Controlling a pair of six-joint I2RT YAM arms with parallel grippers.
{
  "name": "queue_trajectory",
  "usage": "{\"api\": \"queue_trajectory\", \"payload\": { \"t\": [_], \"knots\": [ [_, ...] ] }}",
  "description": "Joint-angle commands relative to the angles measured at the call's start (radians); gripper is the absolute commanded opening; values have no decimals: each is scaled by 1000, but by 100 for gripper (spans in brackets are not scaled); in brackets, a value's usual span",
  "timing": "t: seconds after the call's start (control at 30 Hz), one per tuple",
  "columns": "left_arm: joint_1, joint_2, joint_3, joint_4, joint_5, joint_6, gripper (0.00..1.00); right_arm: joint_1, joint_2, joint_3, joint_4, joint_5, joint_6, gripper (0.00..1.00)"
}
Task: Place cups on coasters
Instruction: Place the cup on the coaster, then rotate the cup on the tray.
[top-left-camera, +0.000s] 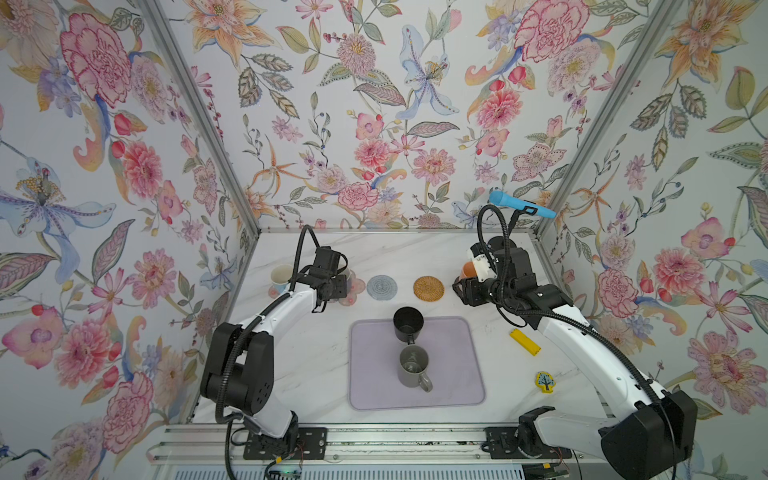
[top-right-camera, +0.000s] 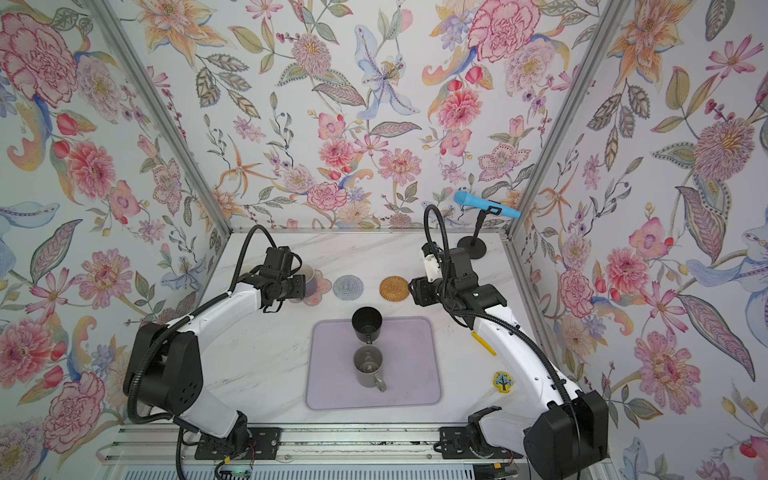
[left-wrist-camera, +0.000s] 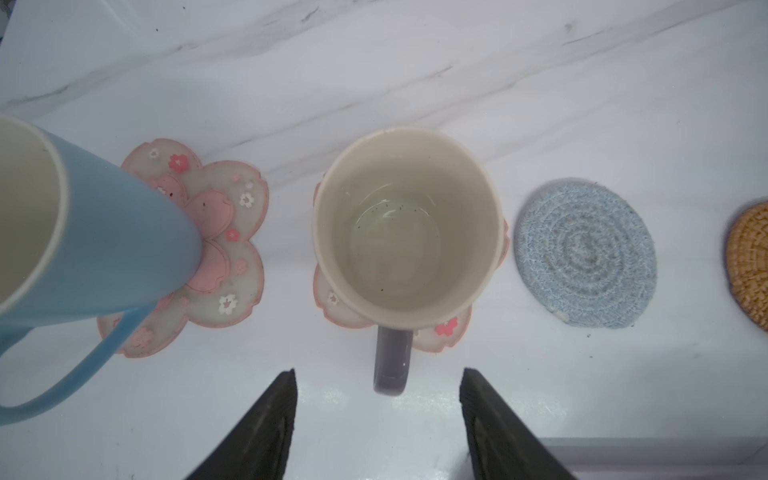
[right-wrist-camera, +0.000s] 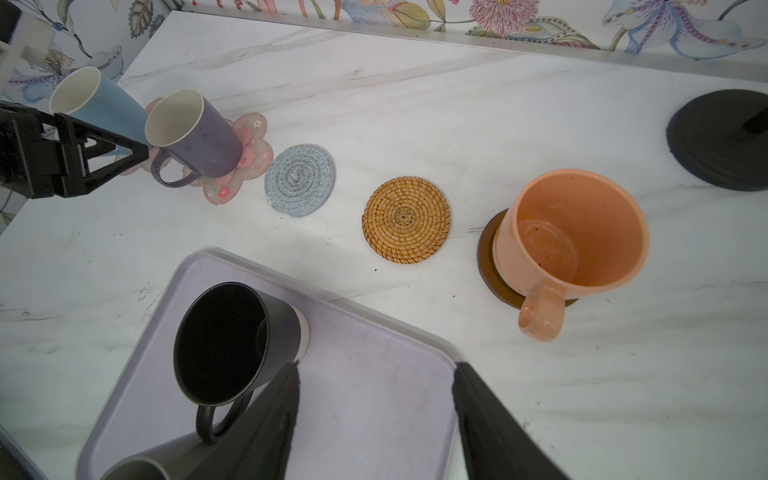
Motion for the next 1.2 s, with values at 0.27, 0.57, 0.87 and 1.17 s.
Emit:
{"api": "queue_trajectory", "payload": {
  "t": [0.27,0.57,0.87,1.17],
  "knots": [
    [1,-200,-9,-117,-64,4,69,1,-41,-9,-4,7,19,61],
    [1,-268,-83,-128,-51,-2,70,29,-89,-39,-5,11,44,61],
    [-2,-307,-87,-139,19,10,65,52,-124,-99,-7,-1,30,62],
    [-19,-281,-53,-197,74,86,63,69,-145,-134,-15,-63,-12,62]
  ]
}}
